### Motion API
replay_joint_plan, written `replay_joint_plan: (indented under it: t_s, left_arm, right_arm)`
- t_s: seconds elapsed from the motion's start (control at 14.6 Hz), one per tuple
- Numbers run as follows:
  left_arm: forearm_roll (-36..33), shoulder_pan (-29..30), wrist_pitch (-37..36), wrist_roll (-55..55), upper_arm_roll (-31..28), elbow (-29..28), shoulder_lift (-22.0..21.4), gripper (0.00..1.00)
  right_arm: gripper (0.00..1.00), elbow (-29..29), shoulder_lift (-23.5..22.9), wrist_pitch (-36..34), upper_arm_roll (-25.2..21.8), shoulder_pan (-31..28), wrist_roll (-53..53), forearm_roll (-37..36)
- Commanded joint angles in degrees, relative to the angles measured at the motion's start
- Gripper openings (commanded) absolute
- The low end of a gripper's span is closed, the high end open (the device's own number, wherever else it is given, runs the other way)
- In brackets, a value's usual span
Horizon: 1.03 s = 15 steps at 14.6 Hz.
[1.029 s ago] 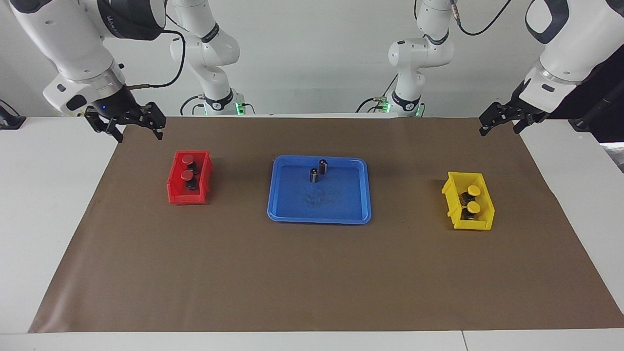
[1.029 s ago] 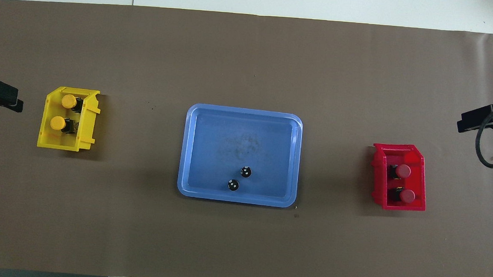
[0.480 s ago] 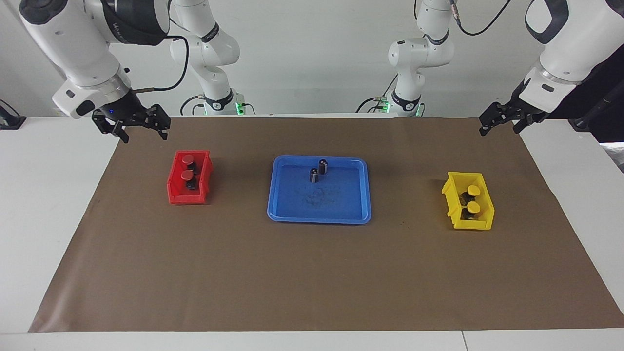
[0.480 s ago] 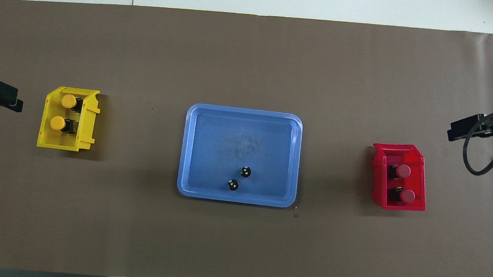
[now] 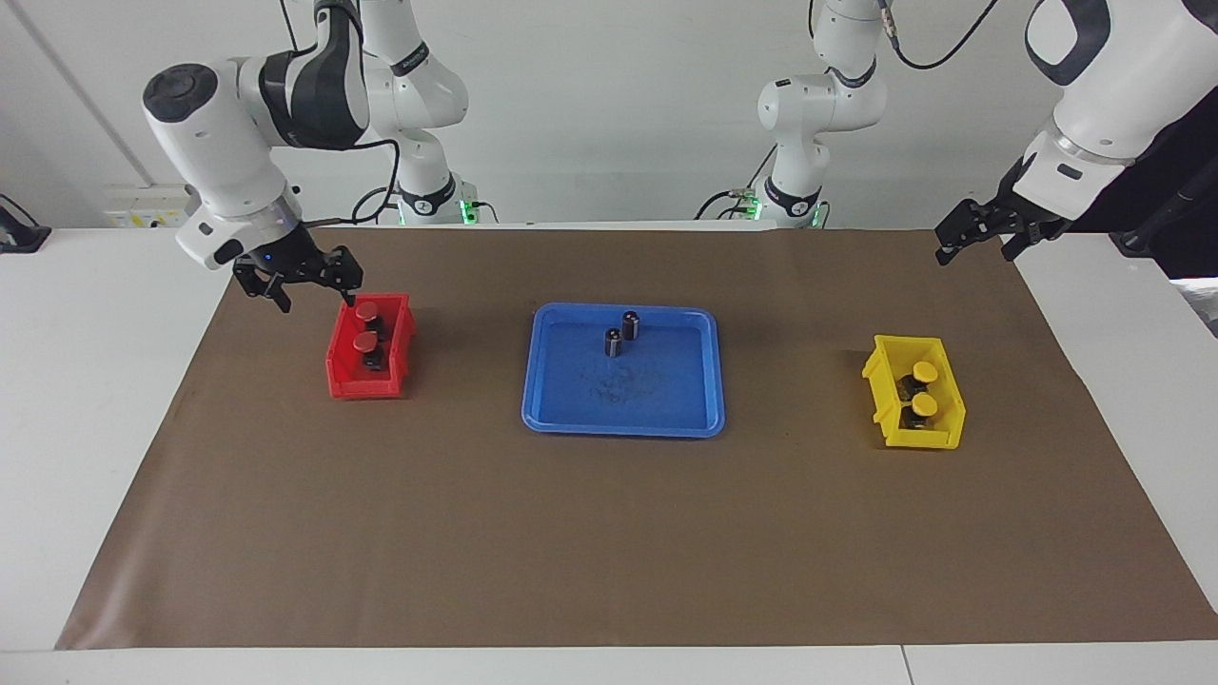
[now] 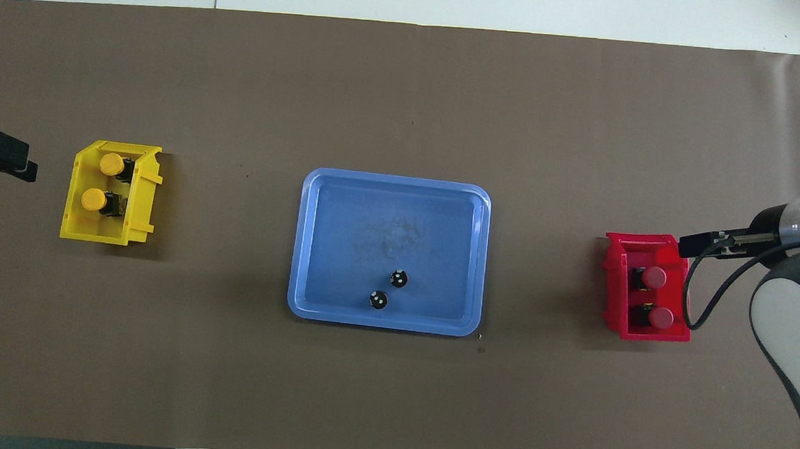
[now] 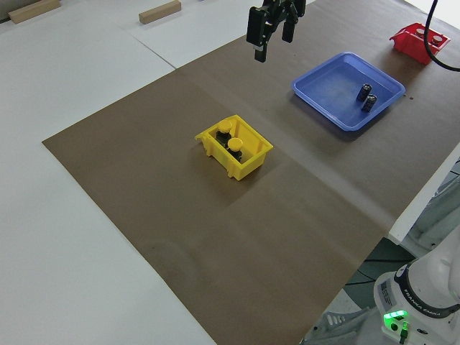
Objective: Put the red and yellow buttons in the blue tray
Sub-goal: 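Reach the right gripper down and grasp a red button in the holder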
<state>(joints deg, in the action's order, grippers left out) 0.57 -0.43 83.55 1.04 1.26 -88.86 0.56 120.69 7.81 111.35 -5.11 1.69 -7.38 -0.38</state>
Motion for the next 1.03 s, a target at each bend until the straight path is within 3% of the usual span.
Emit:
replay_joint_plan:
  t_s: [0.0, 0.27, 0.55, 0.96]
  left_arm:
    - [0.0, 0.2, -0.2, -0.6, -0.1, -1.4, -1.4, 1.0]
    - [0.0, 0.2, -0.2, -0.7, -0.1, -1.4, -1.4, 1.0]
    - [0.0, 0.2, -0.2, -0.6, -0.1, -1.4, -1.4, 1.0]
    - [0.0, 0.2, -0.2, -0.7, -0.1, -1.4, -1.4, 1.0]
  right_arm:
    - [0.91, 3.1, -1.3, 4.9, 0.4, -0.8, -0.1, 0.6]
    - [0.86, 10.5, -1.3, 12.8, 0.4, -0.8, 0.8, 1.7]
    - [0.76, 11.5, -1.6, 14.2, 0.4, -0.8, 0.7, 1.7]
    - [0.74, 15.1, -2.1, 18.4, 0.4, -0.2, 0.0, 1.6]
